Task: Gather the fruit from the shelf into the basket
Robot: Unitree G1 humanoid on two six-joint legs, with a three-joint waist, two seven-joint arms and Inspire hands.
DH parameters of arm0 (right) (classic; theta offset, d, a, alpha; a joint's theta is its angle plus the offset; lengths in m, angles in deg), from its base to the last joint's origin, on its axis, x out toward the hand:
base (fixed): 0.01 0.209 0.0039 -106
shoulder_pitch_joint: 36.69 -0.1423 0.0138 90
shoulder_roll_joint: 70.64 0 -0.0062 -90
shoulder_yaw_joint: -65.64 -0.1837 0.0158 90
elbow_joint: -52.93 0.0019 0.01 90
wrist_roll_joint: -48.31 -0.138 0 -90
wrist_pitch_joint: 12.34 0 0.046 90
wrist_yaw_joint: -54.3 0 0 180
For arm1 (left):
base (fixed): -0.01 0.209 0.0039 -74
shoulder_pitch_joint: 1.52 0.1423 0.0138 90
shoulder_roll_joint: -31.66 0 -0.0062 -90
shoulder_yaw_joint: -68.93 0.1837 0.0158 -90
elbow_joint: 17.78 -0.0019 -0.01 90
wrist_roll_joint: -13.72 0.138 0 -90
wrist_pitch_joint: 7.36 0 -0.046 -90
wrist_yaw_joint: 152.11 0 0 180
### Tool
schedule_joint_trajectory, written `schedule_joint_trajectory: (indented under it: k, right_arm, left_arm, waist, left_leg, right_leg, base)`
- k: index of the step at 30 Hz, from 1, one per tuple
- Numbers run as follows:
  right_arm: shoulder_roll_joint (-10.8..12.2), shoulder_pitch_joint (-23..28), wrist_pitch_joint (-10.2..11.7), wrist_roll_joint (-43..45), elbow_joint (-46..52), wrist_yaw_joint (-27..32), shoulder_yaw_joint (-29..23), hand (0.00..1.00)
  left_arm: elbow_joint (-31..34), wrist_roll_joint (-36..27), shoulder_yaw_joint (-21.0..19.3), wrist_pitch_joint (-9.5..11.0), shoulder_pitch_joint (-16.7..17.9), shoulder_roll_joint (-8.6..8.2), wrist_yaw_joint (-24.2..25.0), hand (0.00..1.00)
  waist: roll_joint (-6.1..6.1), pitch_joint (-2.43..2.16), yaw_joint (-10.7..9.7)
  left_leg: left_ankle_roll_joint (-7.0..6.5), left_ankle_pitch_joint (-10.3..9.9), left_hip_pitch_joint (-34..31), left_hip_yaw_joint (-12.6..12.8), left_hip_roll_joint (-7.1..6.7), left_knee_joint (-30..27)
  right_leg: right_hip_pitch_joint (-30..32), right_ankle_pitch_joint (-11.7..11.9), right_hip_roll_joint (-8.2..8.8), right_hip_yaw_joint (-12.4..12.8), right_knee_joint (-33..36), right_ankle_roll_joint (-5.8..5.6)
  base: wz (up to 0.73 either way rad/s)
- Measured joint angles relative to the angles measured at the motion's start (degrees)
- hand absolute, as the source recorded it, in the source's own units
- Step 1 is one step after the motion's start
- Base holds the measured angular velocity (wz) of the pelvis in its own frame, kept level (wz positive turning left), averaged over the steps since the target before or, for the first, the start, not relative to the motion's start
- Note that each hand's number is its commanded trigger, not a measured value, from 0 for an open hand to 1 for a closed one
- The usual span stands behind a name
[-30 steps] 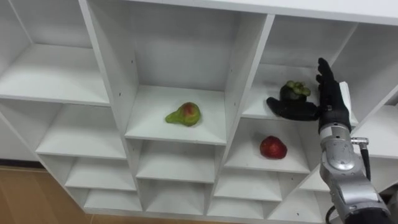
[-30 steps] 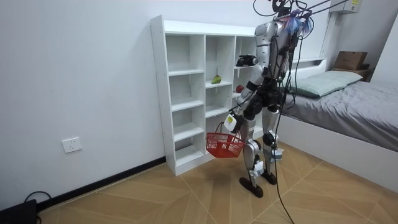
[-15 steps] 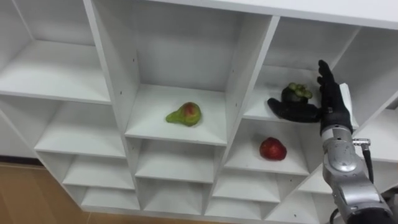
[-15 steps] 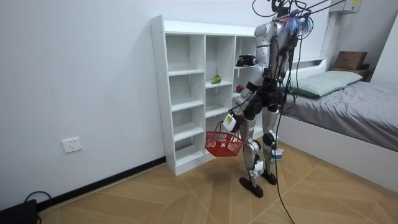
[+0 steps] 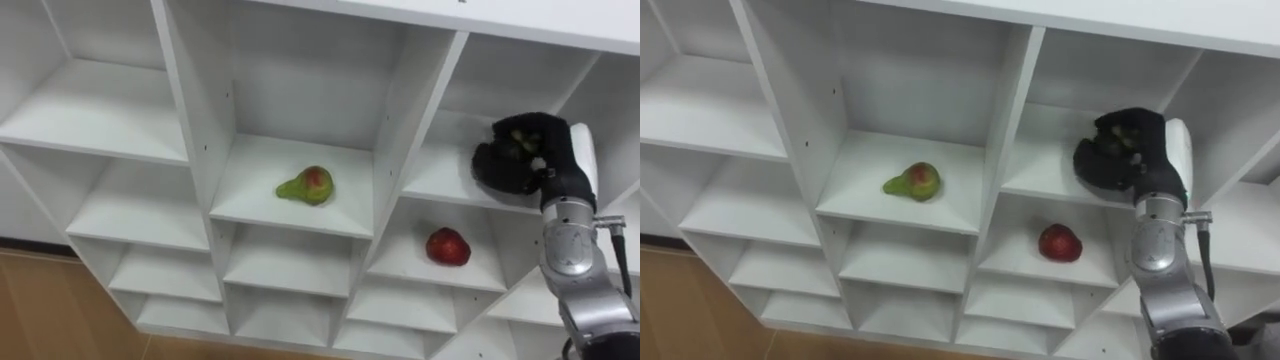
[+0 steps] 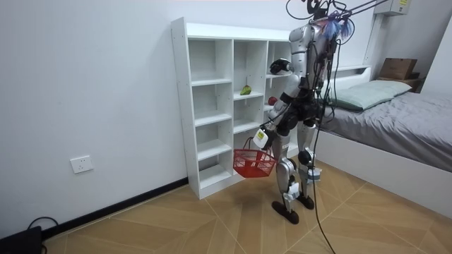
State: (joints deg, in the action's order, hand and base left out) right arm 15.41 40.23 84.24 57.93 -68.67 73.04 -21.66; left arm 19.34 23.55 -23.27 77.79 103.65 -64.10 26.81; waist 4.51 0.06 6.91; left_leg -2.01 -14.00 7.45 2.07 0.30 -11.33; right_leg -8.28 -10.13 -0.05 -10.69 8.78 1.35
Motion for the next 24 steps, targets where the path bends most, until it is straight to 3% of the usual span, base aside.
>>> schedule_joint_trajectory:
  k: [24]
  right_arm:
    - [-0.1,-1.6,-0.2,4.1,-3.8,0.3,0.4,1.0]
  left_arm:
    - [0.0,-0.1,0.0,0.1,-1.6,0.01,0.2,1.0]
  waist:
    - [-0.16,0.03,0.8]
  left_leg:
    - [0.0,0.0,0.9,-0.9,-0.15,0.6]
  right_leg:
    - [-1.2,0.0,-0.09,-0.4,-0.1,-0.01]
  base:
    - [0.01]
